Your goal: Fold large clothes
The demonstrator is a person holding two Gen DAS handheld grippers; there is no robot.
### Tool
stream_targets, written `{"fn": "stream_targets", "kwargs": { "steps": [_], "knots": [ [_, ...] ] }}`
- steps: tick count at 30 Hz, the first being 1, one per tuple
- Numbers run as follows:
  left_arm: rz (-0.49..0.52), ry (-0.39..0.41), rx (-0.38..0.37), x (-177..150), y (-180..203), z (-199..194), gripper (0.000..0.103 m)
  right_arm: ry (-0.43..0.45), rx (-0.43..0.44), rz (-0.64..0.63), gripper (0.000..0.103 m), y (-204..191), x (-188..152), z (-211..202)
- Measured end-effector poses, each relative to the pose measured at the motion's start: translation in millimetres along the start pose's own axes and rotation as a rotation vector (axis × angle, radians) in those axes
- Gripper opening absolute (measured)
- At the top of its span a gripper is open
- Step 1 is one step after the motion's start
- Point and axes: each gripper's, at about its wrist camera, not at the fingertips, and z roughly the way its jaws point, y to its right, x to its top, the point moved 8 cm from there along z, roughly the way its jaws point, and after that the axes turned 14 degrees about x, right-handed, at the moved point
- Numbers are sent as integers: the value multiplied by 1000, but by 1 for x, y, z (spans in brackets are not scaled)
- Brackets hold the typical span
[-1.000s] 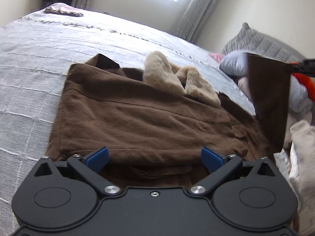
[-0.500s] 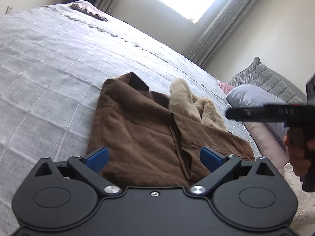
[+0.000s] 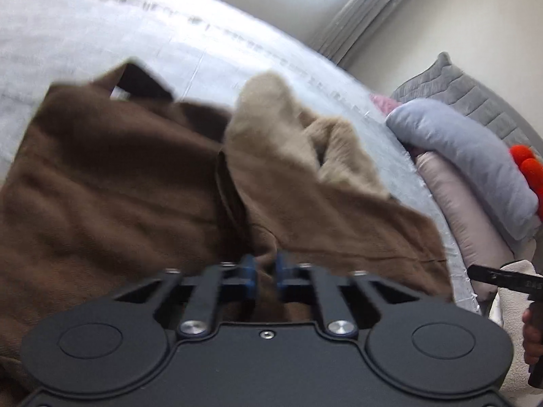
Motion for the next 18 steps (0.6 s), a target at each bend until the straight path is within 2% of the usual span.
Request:
{"fn": "stream_targets", "kwargs": {
  "steps": [2, 3, 4, 5, 6, 7, 8, 9, 10, 12, 14, 16, 18],
  "knots": [
    [-13, 104, -31, 11, 6, -32, 7, 42, -18, 34, 63, 22, -2, -12],
    [-1, 152, -28, 15, 7, -46, 7, 62, -23, 49, 63, 31, -3, -16],
    [29, 185, 7, 17, 6, -54, 8, 82, -26, 58, 63, 37, -3, -18],
    [60, 191, 59, 16, 2, -53, 14, 100, -28, 60, 63, 41, -3, -19],
    [100, 159, 127, 12, -4, -45, 16, 116, -27, 57, 63, 44, -2, -18],
    [146, 102, 185, 7, -9, -34, 24, 128, -26, 58, 63, 45, -2, -15],
    [174, 77, 265, 3, -16, -27, 25, 137, -25, 62, 63, 45, -3, -11],
    [193, 98, 337, 3, -22, -27, 25, 147, -24, 60, 63, 42, -2, -4],
    [206, 142, 357, 6, -24, -31, 25, 159, -22, 52, 63, 39, -2, 1],
    [188, 227, 298, 14, -18, -42, 29, 191, -16, 18, 60, 29, 2, 12],
    [183, 274, 208, 21, -4, -43, 32, 217, -31, -29, 54, 20, 9, 24],
    [225, 290, 160, 22, 15, -29, 32, 240, -42, -66, 46, 14, 17, 39],
    [256, 259, 146, 16, 24, 2, 31, 252, -66, -67, 44, 16, 21, 57]
  ]
}}
